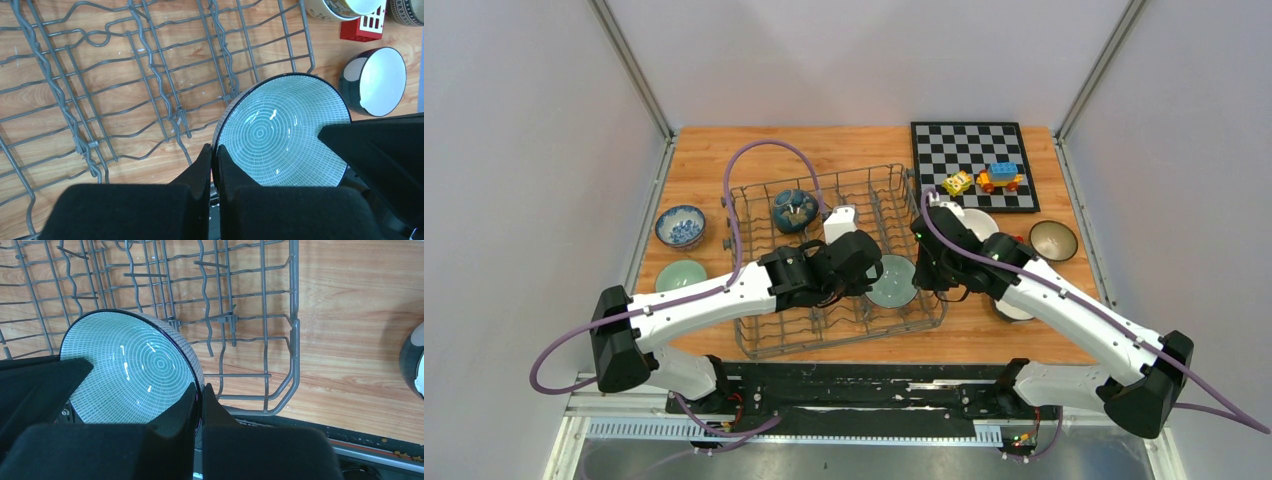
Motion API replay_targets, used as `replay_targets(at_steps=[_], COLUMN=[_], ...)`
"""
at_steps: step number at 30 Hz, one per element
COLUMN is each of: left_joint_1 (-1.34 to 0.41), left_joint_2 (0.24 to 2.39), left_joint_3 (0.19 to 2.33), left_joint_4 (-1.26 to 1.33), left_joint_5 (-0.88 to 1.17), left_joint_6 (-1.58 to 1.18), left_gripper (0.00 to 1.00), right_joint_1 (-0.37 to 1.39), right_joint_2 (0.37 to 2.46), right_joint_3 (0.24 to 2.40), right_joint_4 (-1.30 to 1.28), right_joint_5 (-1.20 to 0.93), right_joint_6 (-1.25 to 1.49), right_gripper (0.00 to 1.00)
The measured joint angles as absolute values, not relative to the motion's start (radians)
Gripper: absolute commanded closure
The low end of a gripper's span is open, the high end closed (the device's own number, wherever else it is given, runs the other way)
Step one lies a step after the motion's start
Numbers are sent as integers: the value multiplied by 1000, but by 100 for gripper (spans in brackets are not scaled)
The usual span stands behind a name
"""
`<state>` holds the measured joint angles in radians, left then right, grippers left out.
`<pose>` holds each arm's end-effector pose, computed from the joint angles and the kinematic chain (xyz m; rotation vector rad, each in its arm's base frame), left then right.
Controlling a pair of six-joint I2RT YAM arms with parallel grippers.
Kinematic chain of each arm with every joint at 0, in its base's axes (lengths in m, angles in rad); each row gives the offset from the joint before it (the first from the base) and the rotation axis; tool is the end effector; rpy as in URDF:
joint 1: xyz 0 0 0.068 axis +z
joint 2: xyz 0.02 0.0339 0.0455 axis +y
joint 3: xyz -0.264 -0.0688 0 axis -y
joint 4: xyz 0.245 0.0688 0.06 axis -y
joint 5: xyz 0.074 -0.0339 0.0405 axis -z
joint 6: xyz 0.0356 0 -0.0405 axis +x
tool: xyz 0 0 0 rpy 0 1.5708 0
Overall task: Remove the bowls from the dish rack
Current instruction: Pick up the bowl from the dish rack.
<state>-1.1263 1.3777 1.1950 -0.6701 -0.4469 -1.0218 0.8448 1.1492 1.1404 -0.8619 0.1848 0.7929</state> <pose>0.1390 -0.2561 0.3072 -0.0780 2.3771 -0.5252 0.1561 0.1659 0.3289 0.0196 2.4885 0.5058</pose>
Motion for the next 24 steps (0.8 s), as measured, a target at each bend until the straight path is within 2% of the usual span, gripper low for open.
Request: replay_targets(at_steps=[2, 11, 14, 17, 24], left_joint_1=[-1126, -1123, -1121, -1118, -1019], left_joint_2=[1378, 1371, 1362, 1345, 1230], left_joint_3=[1195, 1177, 1160, 1147, 1127], left_joint_4=[-668, -650, -644, -641, -649], left_joint_5=[-445, -432, -425, -422, -426], left_joint_6=[-1018, -995, -986, -980, -957], left_gripper=[100, 100, 100, 100, 100], right_joint_1=[845, 845, 845, 845, 847], right_joint_2=[1149, 1134, 1128, 1126, 1066], right_joint_3=[1140, 1140, 1140, 1142, 1203], right_joint_4=[-862, -825, -794, -772, -777], right_joint_5=[186, 162, 135, 106, 98], right_joint_6=[793, 771, 760, 739, 629], right_gripper=[99, 52, 31, 3, 1])
